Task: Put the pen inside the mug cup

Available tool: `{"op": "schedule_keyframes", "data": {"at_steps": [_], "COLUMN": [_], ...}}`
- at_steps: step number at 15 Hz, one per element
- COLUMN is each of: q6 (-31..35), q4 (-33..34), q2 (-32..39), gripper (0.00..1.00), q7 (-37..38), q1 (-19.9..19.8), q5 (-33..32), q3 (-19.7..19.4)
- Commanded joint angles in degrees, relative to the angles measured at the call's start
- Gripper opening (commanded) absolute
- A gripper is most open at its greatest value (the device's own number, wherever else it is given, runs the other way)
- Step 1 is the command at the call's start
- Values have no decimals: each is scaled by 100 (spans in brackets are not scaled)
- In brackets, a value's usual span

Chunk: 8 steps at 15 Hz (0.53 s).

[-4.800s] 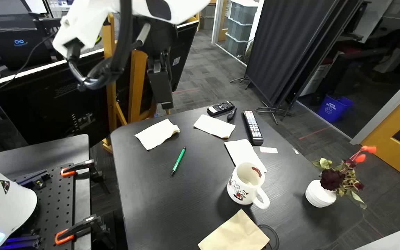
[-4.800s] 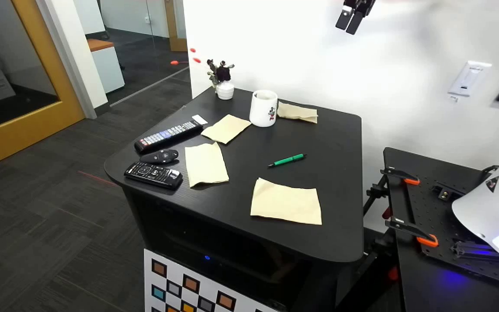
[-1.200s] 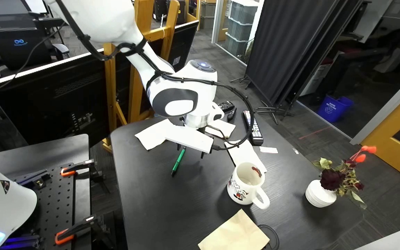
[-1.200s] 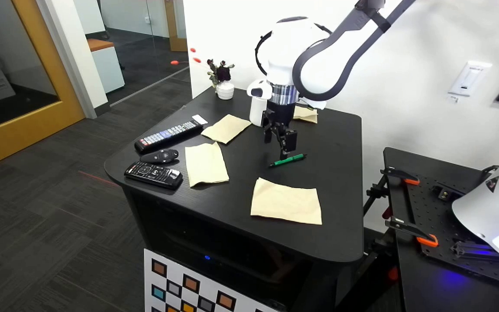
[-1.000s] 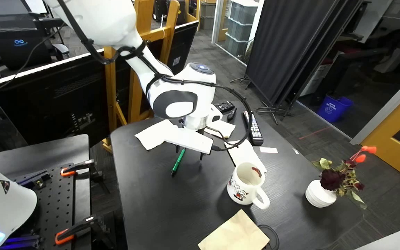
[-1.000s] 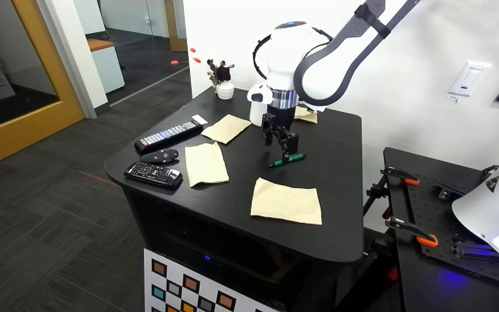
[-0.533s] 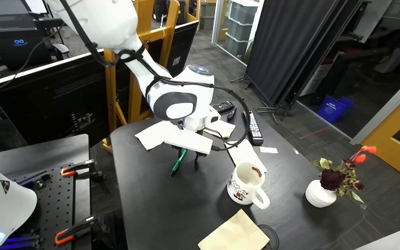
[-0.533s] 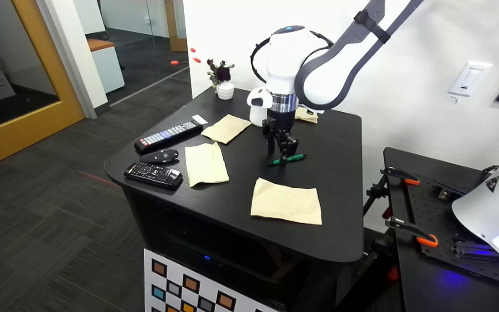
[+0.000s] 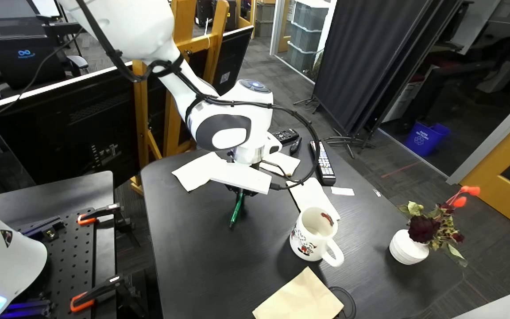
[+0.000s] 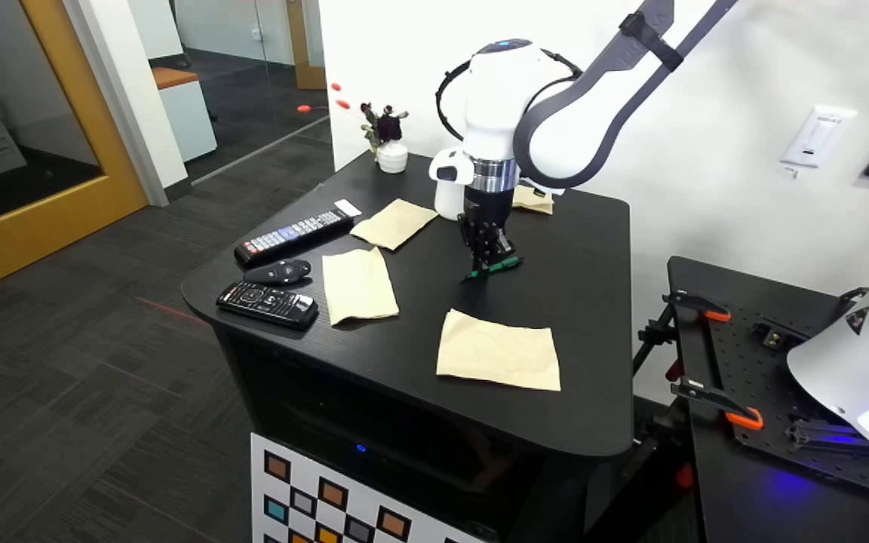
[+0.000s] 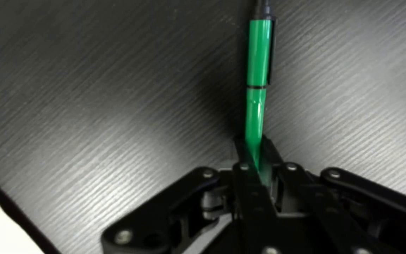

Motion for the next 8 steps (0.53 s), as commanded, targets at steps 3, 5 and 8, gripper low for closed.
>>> {"op": "schedule_keyframes", "data": {"at_steps": [3,5,8], "q6": [52,186,366], "q4": [-141,-164,-125], "q2": [-447,-695,-1042], "gripper": [3,3,3], "q7": [439,545,643], "q1": [-95,-174,-241], "q5": [212,427,808], "q3": [152,217,208]}}
